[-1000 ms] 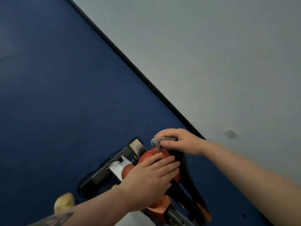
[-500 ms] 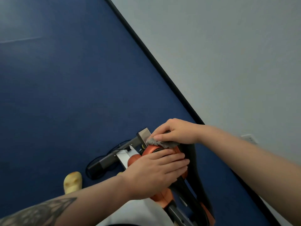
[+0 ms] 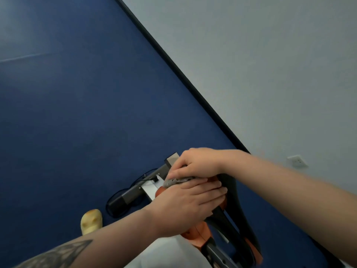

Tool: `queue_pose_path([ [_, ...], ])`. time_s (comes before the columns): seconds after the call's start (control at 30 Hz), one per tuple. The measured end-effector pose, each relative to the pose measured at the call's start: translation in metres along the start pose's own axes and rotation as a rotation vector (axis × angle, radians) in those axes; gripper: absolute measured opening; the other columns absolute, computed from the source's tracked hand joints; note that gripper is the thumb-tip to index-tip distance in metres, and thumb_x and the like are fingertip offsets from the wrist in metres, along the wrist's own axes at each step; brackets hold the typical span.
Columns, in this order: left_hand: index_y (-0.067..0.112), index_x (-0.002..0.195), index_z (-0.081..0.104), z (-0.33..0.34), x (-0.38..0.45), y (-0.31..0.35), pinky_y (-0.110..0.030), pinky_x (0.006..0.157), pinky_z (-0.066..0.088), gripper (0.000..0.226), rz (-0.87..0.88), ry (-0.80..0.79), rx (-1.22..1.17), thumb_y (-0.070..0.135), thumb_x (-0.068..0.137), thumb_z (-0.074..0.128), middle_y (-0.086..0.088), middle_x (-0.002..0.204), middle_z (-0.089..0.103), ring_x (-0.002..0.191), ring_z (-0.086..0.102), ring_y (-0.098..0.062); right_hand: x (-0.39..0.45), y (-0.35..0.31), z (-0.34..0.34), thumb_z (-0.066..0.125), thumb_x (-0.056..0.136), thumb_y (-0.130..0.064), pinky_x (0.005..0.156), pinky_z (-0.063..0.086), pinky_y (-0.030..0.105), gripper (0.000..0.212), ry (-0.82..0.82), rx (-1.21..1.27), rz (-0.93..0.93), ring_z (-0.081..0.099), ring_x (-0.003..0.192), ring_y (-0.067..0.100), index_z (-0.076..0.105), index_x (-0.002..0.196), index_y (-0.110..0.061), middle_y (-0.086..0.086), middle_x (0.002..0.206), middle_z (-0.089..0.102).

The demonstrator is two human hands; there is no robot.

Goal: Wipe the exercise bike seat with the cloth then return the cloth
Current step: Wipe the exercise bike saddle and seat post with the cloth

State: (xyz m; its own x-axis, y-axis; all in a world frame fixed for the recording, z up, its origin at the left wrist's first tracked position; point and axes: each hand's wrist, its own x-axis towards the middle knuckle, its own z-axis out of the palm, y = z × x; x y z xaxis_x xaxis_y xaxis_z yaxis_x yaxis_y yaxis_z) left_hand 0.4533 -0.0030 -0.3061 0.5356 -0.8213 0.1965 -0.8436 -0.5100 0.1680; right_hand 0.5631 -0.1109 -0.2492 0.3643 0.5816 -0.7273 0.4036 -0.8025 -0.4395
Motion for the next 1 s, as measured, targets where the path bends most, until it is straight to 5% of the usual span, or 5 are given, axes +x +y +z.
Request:
queue_pose_path([
  [0.37,0.019,0.142,0.039,-0.006,0.0,-0.005,-0.038,0.115,0.015,0.049,0.062,-0.074,0.009,0.034,0.096,0.037,0.002,0.15,0.038,0.14,0.029,-0.015,-0.018,0.019,0.004,0.048,0.091,-0.056,0.096,0.047,0.033,0.03,0.149,0.111,0.062,0.059,0.105,0.002,0.068,0.11,-0.043,-0.019,0.114,0.068],
  [0.6,0.023,0.14,0.043,-0.015,0.0,-0.016,-0.031,0.118,0.017,0.048,0.135,-0.104,-0.042,0.037,0.094,0.033,0.007,0.147,0.041,0.139,0.03,-0.01,-0.051,0.063,0.034,0.051,0.097,-0.03,0.096,0.044,0.022,0.023,0.608,0.706,0.174,0.062,0.109,0.009,0.069,0.112,-0.027,-0.001,0.12,0.069],
  [0.73,0.025,0.145,0.031,-0.017,-0.004,-0.028,-0.035,0.113,0.014,0.053,0.068,-0.122,-0.108,0.044,0.095,0.034,0.009,0.151,0.033,0.143,0.02,-0.009,-0.064,0.07,0.069,0.046,0.099,-0.03,0.101,0.043,0.018,0.024,0.805,0.988,0.238,0.06,0.114,0.001,0.064,0.115,-0.036,-0.015,0.119,0.067],
  [0.87,0.032,0.149,0.01,-0.016,-0.005,-0.035,-0.034,0.117,0.004,0.059,-0.004,-0.143,-0.232,0.053,0.096,0.024,0.014,0.157,0.009,0.145,-0.003,-0.003,-0.061,0.057,0.082,0.04,0.102,-0.035,0.088,0.042,0.011,0.025,0.959,1.038,0.351,0.058,0.1,-0.008,0.062,0.112,-0.039,-0.02,0.108,0.064],
  [1.0,0.029,0.149,0.018,-0.015,-0.004,-0.035,-0.025,0.116,-0.002,0.059,-0.003,-0.107,-0.213,0.052,0.095,0.029,0.014,0.156,0.015,0.144,-0.002,-0.003,-0.054,0.044,0.091,0.037,0.102,-0.04,0.084,0.04,0.019,0.034,1.084,0.964,0.464,0.058,0.097,0.003,0.058,0.128,-0.034,-0.016,0.106,0.064],
])
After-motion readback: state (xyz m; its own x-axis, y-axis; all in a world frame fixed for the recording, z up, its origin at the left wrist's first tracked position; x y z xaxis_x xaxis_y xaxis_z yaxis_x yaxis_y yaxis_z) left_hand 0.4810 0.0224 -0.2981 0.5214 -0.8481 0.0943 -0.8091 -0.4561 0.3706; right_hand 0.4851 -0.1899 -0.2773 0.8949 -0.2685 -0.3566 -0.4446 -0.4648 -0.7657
